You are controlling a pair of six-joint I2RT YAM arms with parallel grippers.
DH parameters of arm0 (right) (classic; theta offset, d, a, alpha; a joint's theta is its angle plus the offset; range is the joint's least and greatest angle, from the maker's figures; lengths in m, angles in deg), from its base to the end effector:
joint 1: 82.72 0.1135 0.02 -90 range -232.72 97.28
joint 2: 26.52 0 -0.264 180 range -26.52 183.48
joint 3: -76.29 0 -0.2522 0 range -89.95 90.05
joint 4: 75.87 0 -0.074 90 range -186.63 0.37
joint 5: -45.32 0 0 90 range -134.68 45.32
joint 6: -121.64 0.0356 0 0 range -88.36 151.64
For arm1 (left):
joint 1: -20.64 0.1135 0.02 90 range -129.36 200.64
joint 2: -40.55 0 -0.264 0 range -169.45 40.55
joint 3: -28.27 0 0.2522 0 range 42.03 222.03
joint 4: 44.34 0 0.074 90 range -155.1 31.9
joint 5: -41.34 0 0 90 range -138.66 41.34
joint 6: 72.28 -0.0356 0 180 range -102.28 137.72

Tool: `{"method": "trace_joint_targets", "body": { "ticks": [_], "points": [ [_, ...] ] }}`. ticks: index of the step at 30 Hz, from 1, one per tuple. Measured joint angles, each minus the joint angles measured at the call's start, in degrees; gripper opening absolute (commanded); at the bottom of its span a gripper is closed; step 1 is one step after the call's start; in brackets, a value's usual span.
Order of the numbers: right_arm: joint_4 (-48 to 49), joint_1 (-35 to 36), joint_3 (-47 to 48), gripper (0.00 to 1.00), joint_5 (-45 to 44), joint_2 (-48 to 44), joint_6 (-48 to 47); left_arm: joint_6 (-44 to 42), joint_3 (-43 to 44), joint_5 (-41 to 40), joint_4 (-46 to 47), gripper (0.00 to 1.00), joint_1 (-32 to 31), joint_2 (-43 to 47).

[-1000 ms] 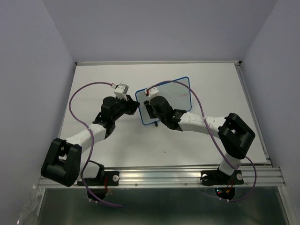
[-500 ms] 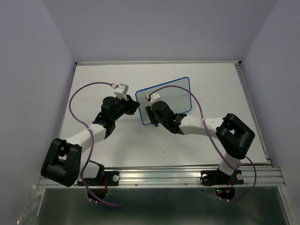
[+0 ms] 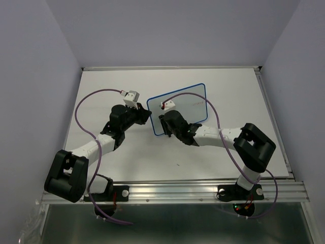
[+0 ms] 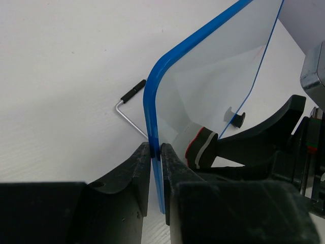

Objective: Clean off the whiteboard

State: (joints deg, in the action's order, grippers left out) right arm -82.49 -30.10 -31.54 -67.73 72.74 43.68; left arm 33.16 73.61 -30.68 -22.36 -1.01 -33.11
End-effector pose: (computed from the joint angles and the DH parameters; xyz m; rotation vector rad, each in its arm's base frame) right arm 0.2392 0.2902 0.2000 -0.5142 2.0525 0.2394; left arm 0.2515 -0.1117 0.2353 0.3354 1.6993 -0.7454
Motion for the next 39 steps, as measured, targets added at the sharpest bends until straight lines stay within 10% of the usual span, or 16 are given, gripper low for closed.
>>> {"method": "trace_joint_targets", "body": {
  "ticks": [39],
  "points": [
    [12.9, -2.1, -3.1, 0.01, -7.4, -2.0, 3.1, -0.4, 0.0, -0.1, 0.2, 0.00, 0.4, -0.1]
  ]
}}
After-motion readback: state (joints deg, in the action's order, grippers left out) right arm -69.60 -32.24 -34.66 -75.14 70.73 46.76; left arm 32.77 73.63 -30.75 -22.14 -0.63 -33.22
